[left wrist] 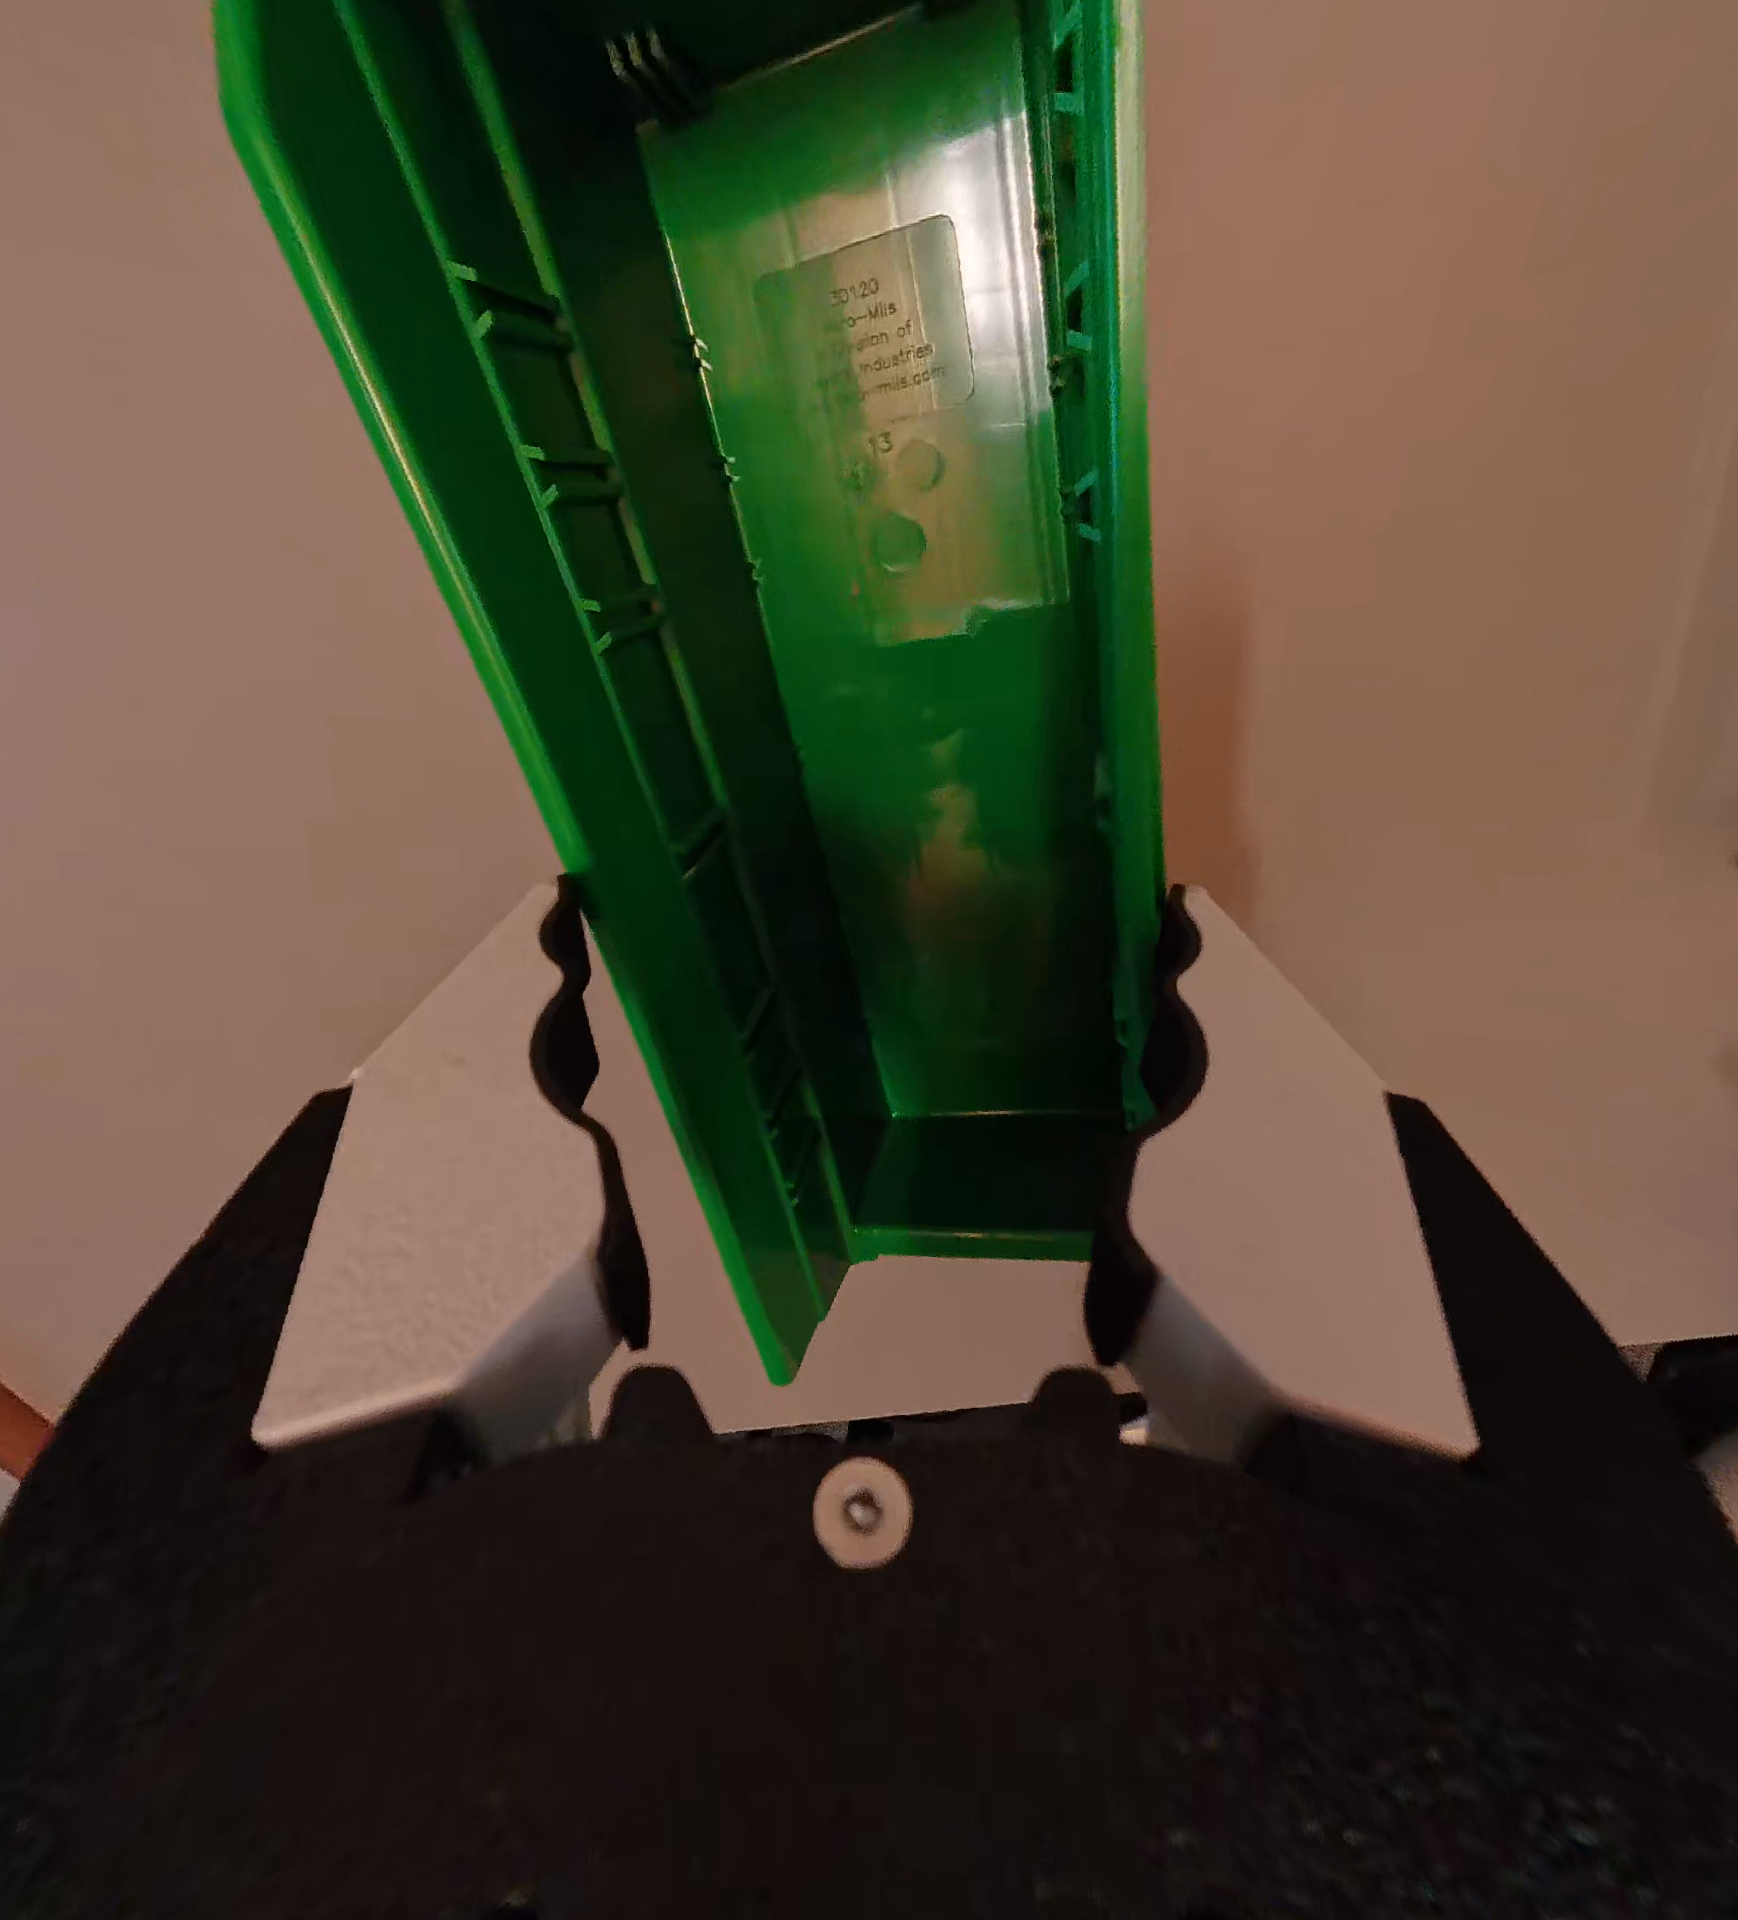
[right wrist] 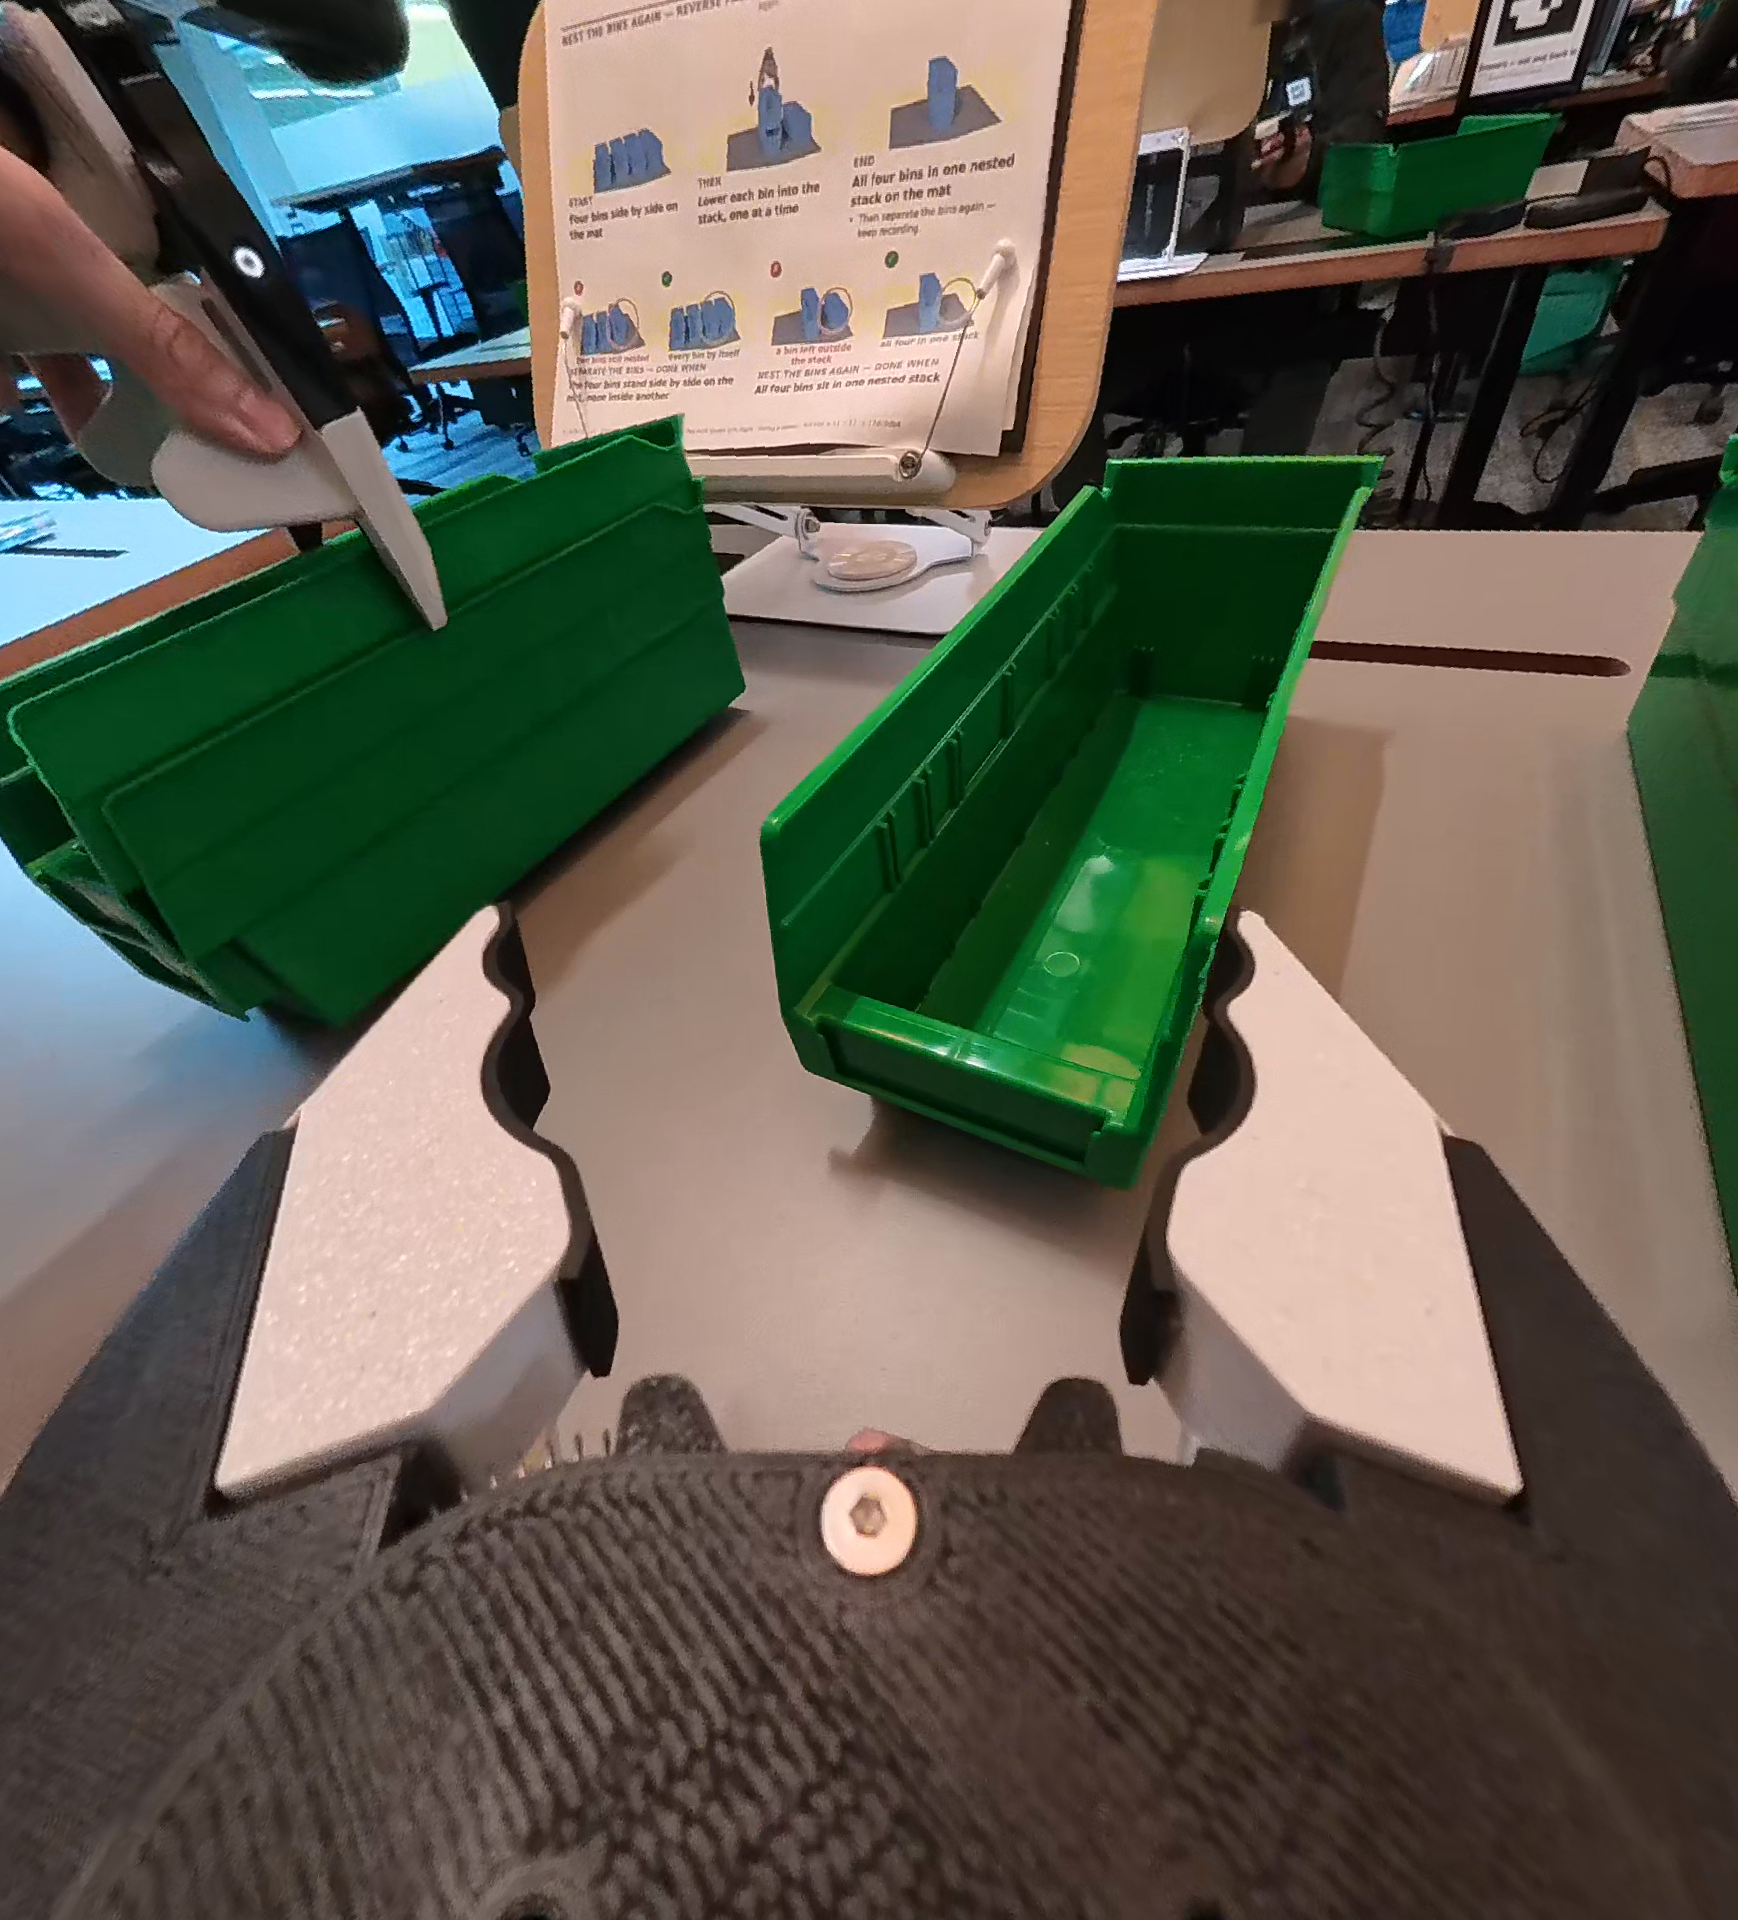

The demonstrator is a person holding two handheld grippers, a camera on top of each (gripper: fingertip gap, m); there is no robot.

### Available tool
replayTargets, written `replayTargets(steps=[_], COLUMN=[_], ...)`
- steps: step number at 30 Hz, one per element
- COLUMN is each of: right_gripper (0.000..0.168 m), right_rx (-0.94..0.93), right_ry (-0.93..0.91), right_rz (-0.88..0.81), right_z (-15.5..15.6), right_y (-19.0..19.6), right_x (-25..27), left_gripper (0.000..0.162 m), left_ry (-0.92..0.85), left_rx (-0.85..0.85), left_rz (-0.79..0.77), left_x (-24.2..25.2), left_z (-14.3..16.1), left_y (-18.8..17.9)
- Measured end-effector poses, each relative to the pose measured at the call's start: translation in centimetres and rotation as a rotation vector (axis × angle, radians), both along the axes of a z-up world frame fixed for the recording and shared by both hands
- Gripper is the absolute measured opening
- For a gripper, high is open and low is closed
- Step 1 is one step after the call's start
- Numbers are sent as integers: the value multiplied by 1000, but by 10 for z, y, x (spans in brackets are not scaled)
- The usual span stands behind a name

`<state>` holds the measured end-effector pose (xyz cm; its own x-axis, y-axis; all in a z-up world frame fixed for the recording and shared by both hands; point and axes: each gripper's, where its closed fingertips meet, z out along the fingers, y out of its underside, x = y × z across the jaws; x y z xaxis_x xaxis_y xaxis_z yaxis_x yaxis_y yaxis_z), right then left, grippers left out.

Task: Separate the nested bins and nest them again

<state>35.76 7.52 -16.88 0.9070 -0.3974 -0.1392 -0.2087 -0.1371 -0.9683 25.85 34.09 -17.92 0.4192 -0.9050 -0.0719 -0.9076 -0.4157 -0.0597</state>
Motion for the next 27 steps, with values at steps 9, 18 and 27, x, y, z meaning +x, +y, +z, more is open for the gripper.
replayTargets(steps=[9, 18, 27], right_gripper=[127, 126, 127], right_rx=[-14, 0, -10], right_ry=[0, -7, -1], right_rz=[-3, 2, 2], right_z=[-4, 2, -1], right_y=[1, -1, -1], right_x=[1, 0, 0], left_gripper=[112, 102, 119], left_ry=[31, -30, 20], left_rx=[-1, -51, 43], left_rz=[-23, -4, -21], left_x=[-2, 10, 9], left_z=[-1, 6, 3], left_y=[-5, -14, -9])
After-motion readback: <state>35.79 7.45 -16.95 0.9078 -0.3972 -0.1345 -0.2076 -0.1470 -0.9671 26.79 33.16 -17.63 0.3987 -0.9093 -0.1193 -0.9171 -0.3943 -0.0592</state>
